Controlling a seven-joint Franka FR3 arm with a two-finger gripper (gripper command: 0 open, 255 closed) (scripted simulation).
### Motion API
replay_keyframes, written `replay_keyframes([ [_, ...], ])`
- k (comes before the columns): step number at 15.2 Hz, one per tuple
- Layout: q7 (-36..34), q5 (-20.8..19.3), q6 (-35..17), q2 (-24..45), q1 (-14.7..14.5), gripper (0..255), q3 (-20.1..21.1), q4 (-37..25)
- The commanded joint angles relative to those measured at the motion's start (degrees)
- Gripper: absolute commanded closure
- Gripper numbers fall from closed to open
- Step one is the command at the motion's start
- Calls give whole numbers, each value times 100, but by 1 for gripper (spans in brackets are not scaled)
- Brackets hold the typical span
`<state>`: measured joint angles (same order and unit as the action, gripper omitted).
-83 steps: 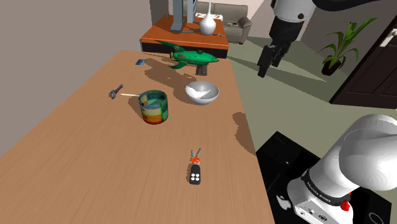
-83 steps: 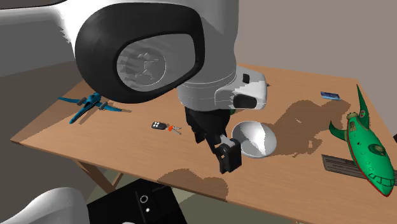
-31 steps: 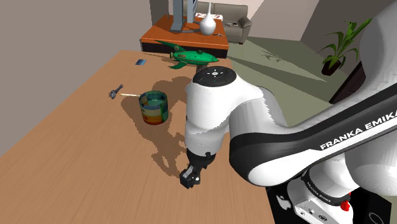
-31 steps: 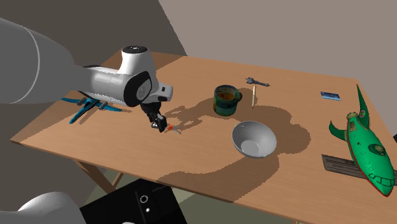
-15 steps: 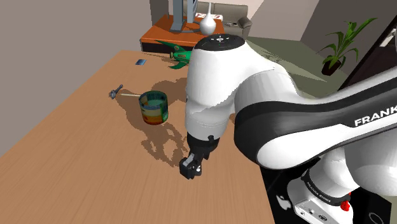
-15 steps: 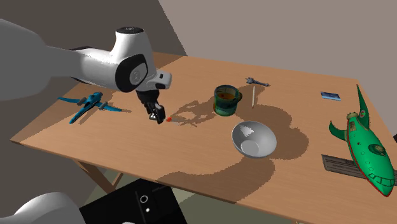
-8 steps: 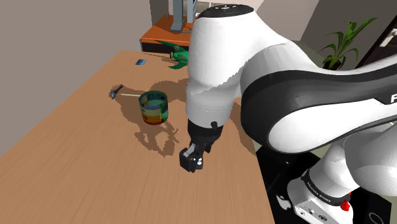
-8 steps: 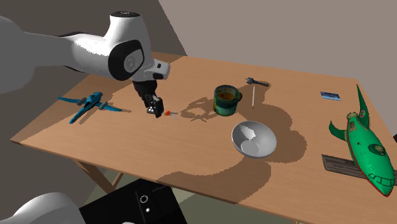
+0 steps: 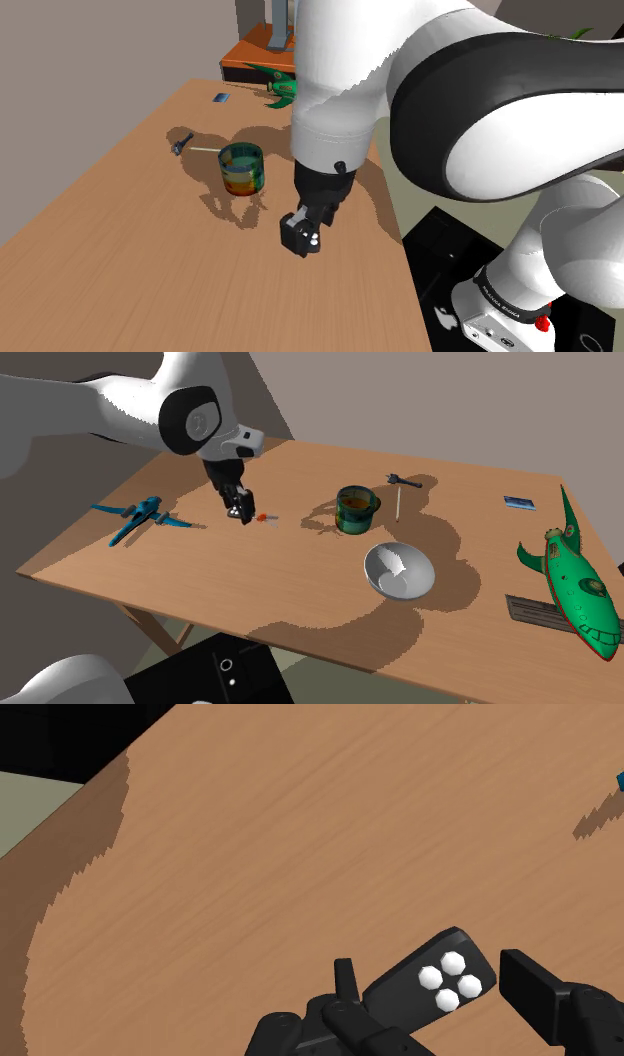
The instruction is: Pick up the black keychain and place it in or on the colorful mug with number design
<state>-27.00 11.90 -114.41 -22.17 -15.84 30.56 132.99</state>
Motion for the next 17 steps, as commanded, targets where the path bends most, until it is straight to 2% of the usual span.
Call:
replay_keyframes([
  [1,17,10,182,-77,-7,255,-42,-105],
  [7,23,-13,635,-158,5,255,-123,-478],
  [17,362,-927,650,1656,614,255,-324,-2128],
])
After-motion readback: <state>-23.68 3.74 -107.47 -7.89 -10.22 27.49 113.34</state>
